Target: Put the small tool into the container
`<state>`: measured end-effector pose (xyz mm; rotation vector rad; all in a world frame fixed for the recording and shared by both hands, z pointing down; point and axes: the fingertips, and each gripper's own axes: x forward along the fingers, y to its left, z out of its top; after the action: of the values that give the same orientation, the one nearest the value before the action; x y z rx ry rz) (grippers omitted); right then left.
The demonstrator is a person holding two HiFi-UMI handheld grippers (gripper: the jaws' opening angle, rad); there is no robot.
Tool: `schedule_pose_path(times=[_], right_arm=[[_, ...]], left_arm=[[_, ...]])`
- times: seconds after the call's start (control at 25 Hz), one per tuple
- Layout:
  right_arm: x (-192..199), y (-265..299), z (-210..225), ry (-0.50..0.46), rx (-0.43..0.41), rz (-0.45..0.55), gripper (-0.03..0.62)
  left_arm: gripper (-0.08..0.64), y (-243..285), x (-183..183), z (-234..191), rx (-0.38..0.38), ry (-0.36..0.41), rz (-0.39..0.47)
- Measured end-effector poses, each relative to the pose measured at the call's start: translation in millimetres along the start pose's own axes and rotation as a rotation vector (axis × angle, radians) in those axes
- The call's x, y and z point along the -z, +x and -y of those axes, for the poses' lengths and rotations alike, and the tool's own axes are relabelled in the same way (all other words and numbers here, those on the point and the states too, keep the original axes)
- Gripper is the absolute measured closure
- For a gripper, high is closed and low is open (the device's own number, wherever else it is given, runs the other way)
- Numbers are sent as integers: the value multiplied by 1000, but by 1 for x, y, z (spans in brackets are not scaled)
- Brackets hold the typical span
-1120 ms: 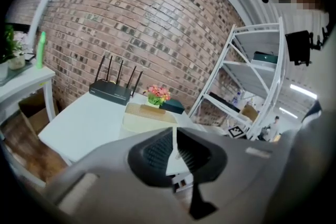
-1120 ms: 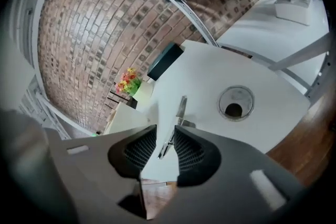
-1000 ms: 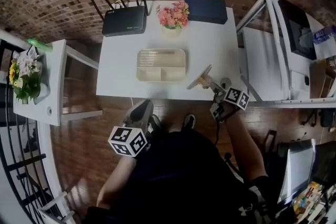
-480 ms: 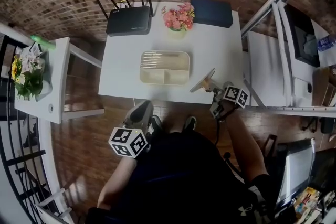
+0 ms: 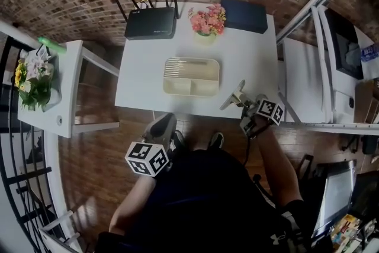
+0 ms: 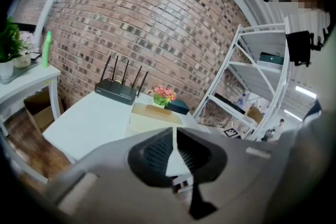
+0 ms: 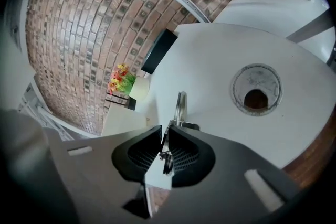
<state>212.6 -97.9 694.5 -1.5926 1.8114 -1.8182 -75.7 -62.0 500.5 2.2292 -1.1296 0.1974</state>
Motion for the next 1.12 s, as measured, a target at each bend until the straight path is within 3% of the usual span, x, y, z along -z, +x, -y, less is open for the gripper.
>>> schedule_pose_path(times=[0.32,0.68,1.12], right_arm=[[-1,-12,-35,-128,-48,31,574],[-22,-45,-72,-276,-68,157,575],[-44,-73,-167,-530,-178,275,576]], left_arm=[[538,7,-1,6,39,12,-16],[541,14,-2,8,67,17,-22],[541,12,-7,4,61,10,-8]])
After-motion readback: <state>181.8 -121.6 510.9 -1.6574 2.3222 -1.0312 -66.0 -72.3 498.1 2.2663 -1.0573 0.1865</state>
